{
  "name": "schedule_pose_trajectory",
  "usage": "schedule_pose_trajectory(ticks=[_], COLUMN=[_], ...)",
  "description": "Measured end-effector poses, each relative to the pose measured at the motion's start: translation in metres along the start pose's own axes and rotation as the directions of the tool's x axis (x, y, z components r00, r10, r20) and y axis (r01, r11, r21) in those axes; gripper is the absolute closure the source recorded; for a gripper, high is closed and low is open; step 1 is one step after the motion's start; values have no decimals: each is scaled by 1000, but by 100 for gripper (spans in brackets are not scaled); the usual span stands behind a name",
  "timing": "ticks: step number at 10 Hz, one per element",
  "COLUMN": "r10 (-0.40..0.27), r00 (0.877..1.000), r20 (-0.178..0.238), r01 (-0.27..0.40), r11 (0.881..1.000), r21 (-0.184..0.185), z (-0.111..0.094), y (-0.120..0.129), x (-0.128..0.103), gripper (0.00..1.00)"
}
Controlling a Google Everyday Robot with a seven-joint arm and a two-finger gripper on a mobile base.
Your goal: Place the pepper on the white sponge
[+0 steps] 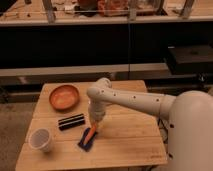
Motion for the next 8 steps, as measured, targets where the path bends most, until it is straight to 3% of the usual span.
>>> schedule_pose_trajectory(ticks=[2, 4, 8], r10=[-21, -40, -58], r00=[1000, 999, 998], r20=[-1, -8, -13], r01=[21, 40, 59], r11=[1000, 999, 998], r21=[3, 5, 32], z=[4, 6, 7], y=[0, 1, 2], x=[0, 0, 2], gripper=[33, 21, 20])
